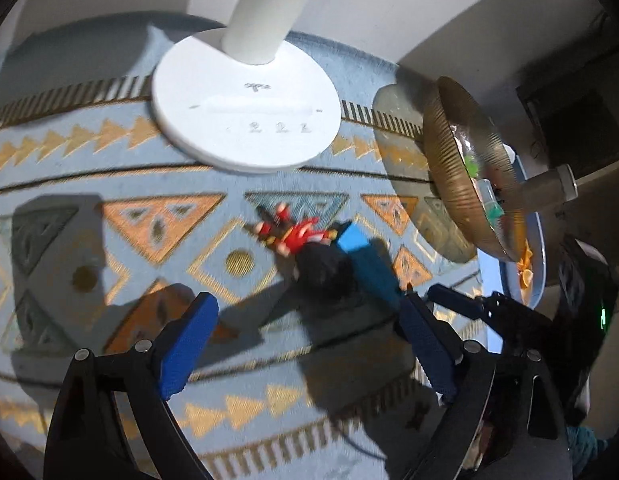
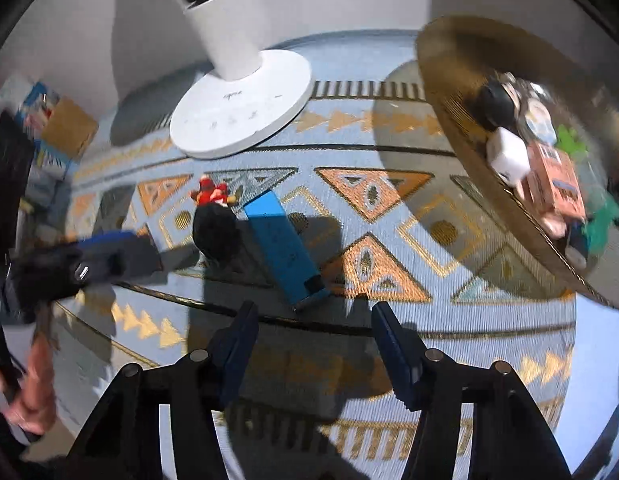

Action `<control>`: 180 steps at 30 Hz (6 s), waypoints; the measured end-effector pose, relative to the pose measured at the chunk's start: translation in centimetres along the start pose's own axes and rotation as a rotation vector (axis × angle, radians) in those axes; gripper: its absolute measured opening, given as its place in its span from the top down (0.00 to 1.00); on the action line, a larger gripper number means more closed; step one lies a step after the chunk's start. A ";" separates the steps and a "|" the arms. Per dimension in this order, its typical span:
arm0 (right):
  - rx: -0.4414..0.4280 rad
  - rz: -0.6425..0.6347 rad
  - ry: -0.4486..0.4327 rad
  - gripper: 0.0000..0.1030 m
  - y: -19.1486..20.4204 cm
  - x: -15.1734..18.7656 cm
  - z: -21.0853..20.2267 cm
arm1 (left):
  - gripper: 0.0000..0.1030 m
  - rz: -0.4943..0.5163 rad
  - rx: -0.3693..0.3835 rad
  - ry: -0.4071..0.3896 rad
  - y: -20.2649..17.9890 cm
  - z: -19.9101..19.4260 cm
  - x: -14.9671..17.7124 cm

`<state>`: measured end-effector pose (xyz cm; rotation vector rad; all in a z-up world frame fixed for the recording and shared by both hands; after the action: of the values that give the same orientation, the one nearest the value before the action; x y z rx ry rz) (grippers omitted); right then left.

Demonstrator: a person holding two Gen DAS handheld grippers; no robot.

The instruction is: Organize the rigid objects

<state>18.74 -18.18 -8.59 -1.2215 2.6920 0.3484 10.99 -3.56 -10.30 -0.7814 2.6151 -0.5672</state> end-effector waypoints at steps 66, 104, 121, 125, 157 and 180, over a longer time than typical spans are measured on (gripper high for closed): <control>0.145 0.027 -0.066 0.58 1.5 6.3 -0.3 | 0.60 0.624 -0.294 0.151 -2.3 1.5 5.3; 0.030 0.435 -0.324 0.77 -21.5 -1.8 -17.9 | 0.60 0.492 -0.009 -0.143 -22.5 -1.9 -4.2; 0.104 0.386 -0.244 0.77 -26.7 -6.5 -11.6 | 0.60 0.478 -0.103 -0.057 -25.9 6.6 -10.5; 0.128 0.365 -0.240 0.77 -26.9 -7.3 -10.8 | 0.59 0.453 -0.089 -0.060 -25.9 7.5 -11.5; 0.108 0.267 -0.265 0.48 -12.4 -2.2 -14.9 | 0.20 0.229 -0.136 -0.237 -15.0 -6.9 -0.5; 0.075 0.246 -0.134 0.42 6.0 5.0 -10.6 | 0.14 -0.020 -0.070 -0.285 -5.1 -14.9 10.8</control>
<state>10.34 -20.87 1.18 -0.8167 2.7139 0.3446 -1.75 -9.73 2.56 -0.8438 2.3770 -0.3424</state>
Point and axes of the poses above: each gripper's, at about its wrist camera, not at the fingertips, and z roughly the way its jaws point, y to its left, x to its underside, the point moved 2 cm from there along z, roughly the way its jaws point, and after that the axes turned 3 degrees about y, right-handed, at the moved point
